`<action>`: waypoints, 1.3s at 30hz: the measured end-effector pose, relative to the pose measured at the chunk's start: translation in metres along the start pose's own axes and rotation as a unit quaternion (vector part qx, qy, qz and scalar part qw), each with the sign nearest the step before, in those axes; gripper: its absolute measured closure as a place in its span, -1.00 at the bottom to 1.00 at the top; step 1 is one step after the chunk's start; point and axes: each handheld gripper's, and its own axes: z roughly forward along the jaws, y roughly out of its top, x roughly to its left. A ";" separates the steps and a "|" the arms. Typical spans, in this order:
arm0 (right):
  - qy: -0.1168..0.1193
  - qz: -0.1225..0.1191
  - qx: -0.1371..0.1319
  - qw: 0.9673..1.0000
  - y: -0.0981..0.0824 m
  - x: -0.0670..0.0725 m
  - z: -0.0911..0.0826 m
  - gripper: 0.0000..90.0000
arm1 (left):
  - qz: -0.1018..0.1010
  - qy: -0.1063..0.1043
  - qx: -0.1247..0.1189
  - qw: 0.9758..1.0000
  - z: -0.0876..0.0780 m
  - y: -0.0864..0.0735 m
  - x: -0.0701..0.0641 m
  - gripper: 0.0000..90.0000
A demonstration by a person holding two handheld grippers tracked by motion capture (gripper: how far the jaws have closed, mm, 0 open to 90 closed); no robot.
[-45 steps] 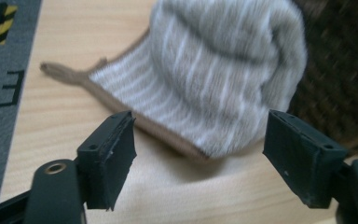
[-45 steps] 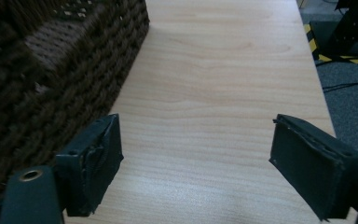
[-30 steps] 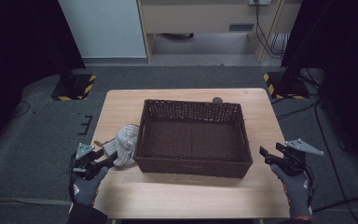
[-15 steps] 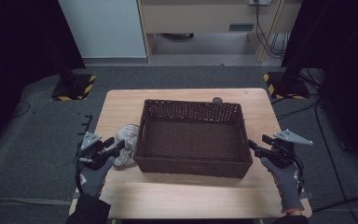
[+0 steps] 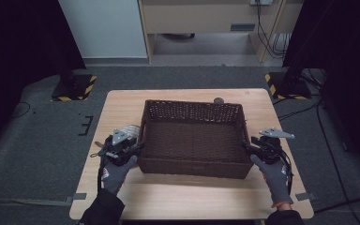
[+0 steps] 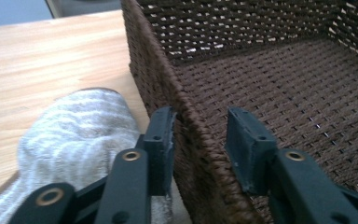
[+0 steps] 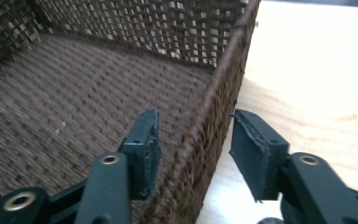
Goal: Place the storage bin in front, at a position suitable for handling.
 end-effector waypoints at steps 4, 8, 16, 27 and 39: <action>0.000 -0.002 0.012 1.000 -0.002 0.001 0.004 0.31 | 0.010 0.010 0.011 1.000 0.004 0.000 -0.005 0.41; 0.007 -0.006 0.020 1.000 -0.001 0.002 0.004 0.45 | -0.007 0.000 0.007 1.000 0.006 -0.004 -0.005 0.49; 0.001 -0.011 0.027 1.000 -0.003 -0.006 -0.003 0.48 | -0.001 -0.021 0.005 1.000 0.006 -0.005 -0.015 0.45; -0.013 -0.020 0.015 1.000 -0.004 -0.007 -0.005 0.30 | -0.020 0.015 -0.058 0.998 -0.032 0.002 0.023 -0.16; -0.014 -0.014 -0.004 1.000 -0.005 -0.009 -0.010 -0.02 | -0.042 0.038 0.033 0.998 0.012 -0.024 0.054 -0.49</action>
